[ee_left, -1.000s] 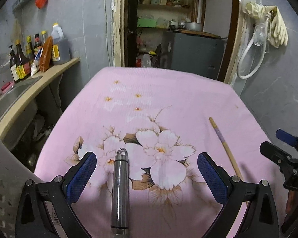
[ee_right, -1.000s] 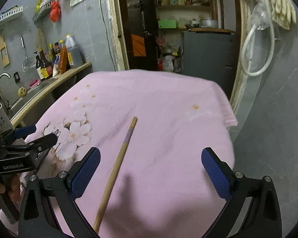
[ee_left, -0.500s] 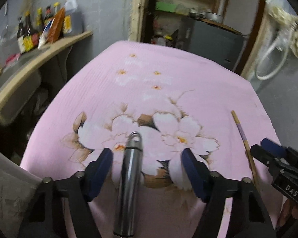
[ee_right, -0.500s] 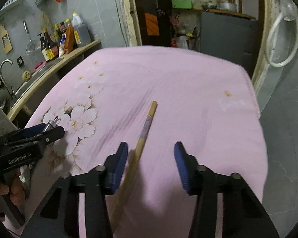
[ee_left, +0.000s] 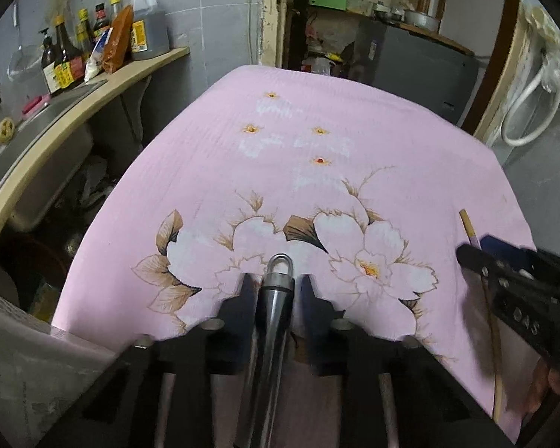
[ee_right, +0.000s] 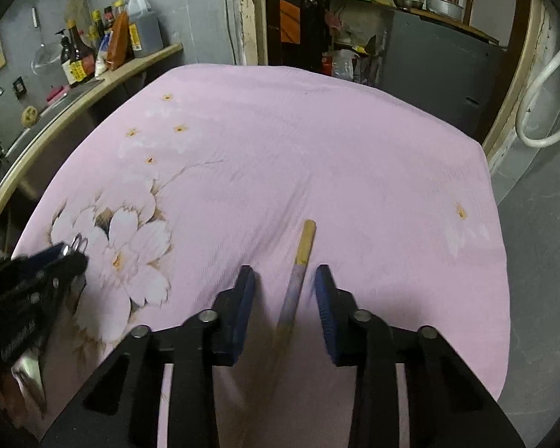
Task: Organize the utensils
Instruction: 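Close the left gripper on the scraper handle while the right grasps the bamboo chopstick, then lift the scraper and chopstick upright and carry both over the white caddy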
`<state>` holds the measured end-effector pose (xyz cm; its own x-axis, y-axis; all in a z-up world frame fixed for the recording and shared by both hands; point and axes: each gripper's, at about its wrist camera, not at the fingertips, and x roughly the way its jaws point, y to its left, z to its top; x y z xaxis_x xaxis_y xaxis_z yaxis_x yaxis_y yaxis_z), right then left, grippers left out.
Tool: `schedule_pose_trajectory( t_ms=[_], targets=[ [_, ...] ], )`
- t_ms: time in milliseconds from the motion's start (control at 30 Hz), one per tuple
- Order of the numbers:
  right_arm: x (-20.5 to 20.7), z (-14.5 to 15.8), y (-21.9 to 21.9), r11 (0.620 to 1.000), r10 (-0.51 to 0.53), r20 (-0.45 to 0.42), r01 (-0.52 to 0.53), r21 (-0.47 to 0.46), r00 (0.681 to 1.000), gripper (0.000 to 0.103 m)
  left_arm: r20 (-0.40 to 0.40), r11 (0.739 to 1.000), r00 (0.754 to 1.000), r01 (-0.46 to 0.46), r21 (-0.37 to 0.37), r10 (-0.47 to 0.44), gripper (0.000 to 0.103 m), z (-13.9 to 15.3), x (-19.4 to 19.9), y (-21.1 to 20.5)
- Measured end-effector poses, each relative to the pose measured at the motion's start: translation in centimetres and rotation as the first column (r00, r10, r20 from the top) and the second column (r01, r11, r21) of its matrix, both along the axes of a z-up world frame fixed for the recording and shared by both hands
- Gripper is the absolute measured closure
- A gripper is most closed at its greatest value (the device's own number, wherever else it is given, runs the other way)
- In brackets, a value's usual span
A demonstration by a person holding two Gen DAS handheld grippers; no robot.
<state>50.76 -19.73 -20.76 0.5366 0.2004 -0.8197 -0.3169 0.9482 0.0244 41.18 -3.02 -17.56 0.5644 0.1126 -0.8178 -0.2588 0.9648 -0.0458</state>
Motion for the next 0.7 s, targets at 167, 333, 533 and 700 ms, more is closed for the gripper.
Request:
schedule_pose_trajectory(
  t_ms=[167, 333, 533, 700],
  targets=[
    [0.1, 0.5, -1.4, 0.992, -0.046, -0.08, 0.055, 0.113, 0.996, 0.096, -0.007, 0.995, 0.999, 0.052, -0.08, -0.053, 0.084, 0.6, 0.0, -0.7],
    [-2.3, 3.2, -4.1, 0.963, -0.075, -0.041, 0.083, 0.258, 0.996, 0.097, 0.066, 0.981, 0.989, 0.142, -0.129, -0.135, 0.085, 3.1, -1.7, -2.1],
    [-7.5, 7.5, -5.6, 0.948, -0.101, 0.094, 0.067, 0.311, 0.99, 0.097, 0.141, 0.963, 0.971, 0.215, -0.16, -0.194, 0.085, 6.5, -4.2, -2.2],
    [-11.8, 10.9, -6.3, 0.951, -0.127, 0.191, 0.065, 0.303, 0.973, 0.097, 0.182, 0.946, 0.95, 0.283, -0.161, -0.253, 0.085, 9.3, -6.8, -1.6]
  ],
)
